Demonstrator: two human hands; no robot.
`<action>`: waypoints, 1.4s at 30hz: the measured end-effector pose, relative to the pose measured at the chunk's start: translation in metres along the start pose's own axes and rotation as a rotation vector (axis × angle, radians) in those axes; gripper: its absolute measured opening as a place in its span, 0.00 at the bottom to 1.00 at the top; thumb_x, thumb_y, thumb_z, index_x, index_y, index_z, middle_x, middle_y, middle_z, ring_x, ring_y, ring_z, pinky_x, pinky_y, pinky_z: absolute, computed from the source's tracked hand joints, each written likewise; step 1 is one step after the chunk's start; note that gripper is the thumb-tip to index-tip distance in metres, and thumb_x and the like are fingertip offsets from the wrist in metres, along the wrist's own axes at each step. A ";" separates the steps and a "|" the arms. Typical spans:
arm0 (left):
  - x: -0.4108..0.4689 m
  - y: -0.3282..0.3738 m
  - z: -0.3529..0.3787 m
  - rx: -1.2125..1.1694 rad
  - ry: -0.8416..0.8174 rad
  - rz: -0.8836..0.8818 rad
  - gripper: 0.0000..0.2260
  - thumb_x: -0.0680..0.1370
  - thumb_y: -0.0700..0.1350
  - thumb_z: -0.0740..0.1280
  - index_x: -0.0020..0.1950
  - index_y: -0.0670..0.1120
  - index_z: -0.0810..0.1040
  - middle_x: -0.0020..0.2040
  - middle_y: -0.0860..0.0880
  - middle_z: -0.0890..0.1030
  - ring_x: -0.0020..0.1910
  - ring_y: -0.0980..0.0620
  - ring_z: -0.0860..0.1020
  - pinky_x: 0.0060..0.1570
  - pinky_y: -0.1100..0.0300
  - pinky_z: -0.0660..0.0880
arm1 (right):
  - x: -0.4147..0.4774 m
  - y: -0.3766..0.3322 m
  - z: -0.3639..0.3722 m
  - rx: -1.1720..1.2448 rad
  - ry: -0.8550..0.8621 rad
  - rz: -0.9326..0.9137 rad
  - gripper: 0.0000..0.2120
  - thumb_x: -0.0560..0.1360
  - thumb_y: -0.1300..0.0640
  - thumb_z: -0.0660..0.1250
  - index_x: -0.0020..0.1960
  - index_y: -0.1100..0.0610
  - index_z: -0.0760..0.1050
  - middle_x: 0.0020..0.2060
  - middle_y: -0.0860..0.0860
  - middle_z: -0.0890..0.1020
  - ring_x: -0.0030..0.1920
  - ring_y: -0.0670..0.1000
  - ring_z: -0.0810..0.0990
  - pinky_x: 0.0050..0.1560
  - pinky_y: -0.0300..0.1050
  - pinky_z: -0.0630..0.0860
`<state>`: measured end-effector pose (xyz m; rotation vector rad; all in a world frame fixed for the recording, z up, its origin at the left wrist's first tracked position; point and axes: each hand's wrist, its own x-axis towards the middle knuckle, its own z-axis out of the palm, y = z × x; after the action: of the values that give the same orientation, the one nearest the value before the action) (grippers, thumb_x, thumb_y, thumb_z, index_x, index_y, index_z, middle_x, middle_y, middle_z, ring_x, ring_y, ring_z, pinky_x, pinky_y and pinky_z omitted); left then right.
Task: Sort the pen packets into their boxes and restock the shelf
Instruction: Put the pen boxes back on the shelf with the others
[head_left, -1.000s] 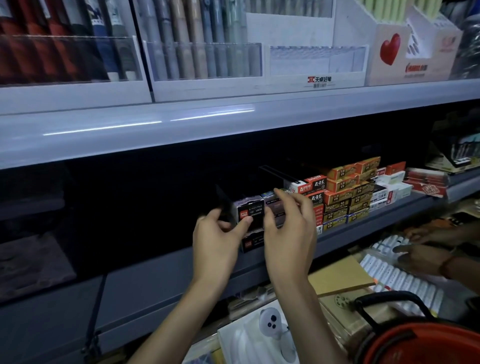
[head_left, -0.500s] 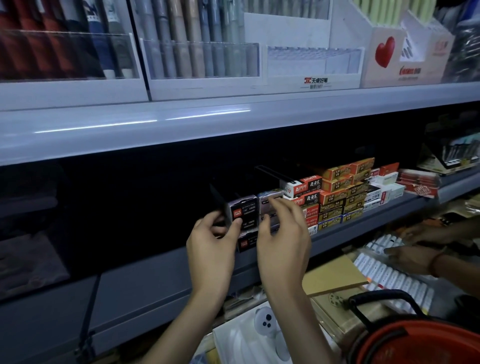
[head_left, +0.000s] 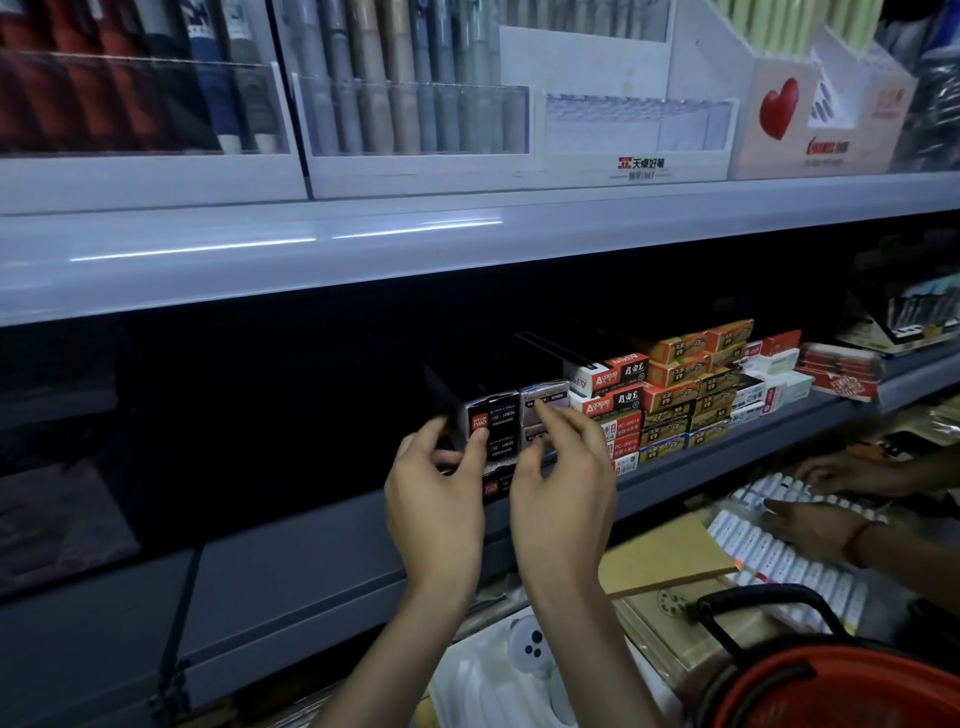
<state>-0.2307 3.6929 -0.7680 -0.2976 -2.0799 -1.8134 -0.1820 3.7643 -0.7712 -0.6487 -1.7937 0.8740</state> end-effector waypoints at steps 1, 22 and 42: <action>0.001 0.000 0.000 0.003 0.002 0.002 0.22 0.77 0.57 0.74 0.68 0.51 0.79 0.41 0.53 0.84 0.43 0.55 0.83 0.48 0.52 0.80 | 0.000 0.000 0.000 0.003 0.000 -0.003 0.18 0.82 0.61 0.66 0.70 0.49 0.79 0.65 0.43 0.76 0.54 0.32 0.67 0.46 0.20 0.64; 0.000 -0.003 -0.006 -0.003 -0.064 -0.032 0.20 0.76 0.55 0.75 0.67 0.54 0.79 0.39 0.56 0.86 0.43 0.58 0.84 0.50 0.49 0.82 | -0.005 -0.005 0.004 0.001 -0.007 -0.012 0.20 0.81 0.60 0.66 0.71 0.48 0.79 0.64 0.44 0.77 0.61 0.46 0.77 0.53 0.41 0.73; 0.007 -0.008 -0.092 0.180 -0.370 0.234 0.17 0.76 0.44 0.74 0.64 0.55 0.81 0.54 0.58 0.82 0.49 0.60 0.81 0.53 0.59 0.80 | -0.047 -0.027 -0.008 -0.095 -0.231 -0.102 0.20 0.80 0.54 0.70 0.72 0.50 0.77 0.65 0.46 0.79 0.61 0.51 0.80 0.56 0.47 0.77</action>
<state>-0.2278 3.6001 -0.7627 -0.8432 -2.3148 -1.5104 -0.1582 3.7145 -0.7732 -0.5276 -2.0674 0.8251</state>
